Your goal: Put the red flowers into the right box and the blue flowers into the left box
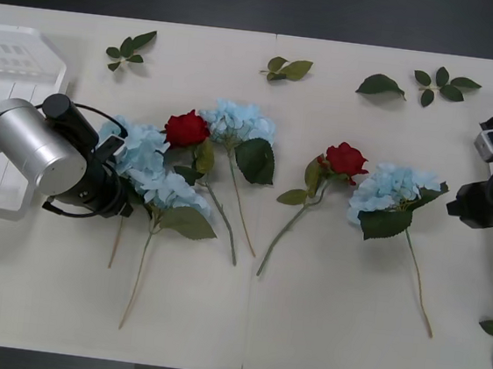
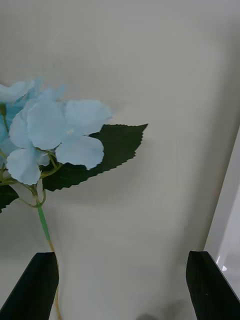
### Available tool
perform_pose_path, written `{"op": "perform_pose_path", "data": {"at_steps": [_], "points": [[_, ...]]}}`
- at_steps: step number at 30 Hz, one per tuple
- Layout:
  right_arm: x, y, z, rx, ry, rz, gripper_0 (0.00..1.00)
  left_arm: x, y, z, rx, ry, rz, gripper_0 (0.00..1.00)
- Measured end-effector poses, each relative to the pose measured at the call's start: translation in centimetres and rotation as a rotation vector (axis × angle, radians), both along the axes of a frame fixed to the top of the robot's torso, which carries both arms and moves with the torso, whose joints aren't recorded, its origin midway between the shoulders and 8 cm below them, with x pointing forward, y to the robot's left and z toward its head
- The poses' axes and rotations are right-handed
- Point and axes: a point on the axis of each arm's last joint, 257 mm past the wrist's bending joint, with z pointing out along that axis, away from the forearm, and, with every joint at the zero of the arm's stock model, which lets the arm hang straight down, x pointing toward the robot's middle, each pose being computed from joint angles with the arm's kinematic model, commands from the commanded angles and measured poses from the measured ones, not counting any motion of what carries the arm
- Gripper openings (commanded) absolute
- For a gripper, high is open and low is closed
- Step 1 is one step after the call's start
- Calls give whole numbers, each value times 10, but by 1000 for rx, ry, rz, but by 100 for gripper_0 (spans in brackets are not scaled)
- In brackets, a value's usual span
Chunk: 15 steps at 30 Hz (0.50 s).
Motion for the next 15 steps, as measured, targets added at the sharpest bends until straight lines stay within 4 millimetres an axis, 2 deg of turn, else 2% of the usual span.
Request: {"op": "perform_pose_path", "data": {"at_steps": [3, 5, 6, 7, 9, 11, 13, 14, 15], "points": [[-6, 10, -17, -63, 3, 53, 74, 4, -2, 1, -7, -16, -5, 96], [-11, 16, -32, -89, 19, 78, 74, 5, -1, 2, -2, -21, -6, 82], [-13, 20, -38, -99, 22, 89, 74, 5, -1, 2, -1, -21, -6, 70], [-14, 24, -44, -110, 22, 102, 74, 5, -1, 2, -1, -21, -6, 63], [-14, 34, -53, -117, 13, 130, 74, 5, -1, 2, -1, -21, -6, 57], [-15, 43, -61, -116, 8, 154, 74, 6, 0, 2, 3, -24, -7, 55], [-15, 51, -66, -115, 1, 177, 74, 7, 1, 3, 11, -30, -10, 44], [-16, 54, -68, -112, -3, 188, 74, 7, 1, 3, 13, -31, -11, 32], [-16, 58, -71, -108, -7, 200, 74, 7, 1, 3, 13, -31, -11, 27]]}}
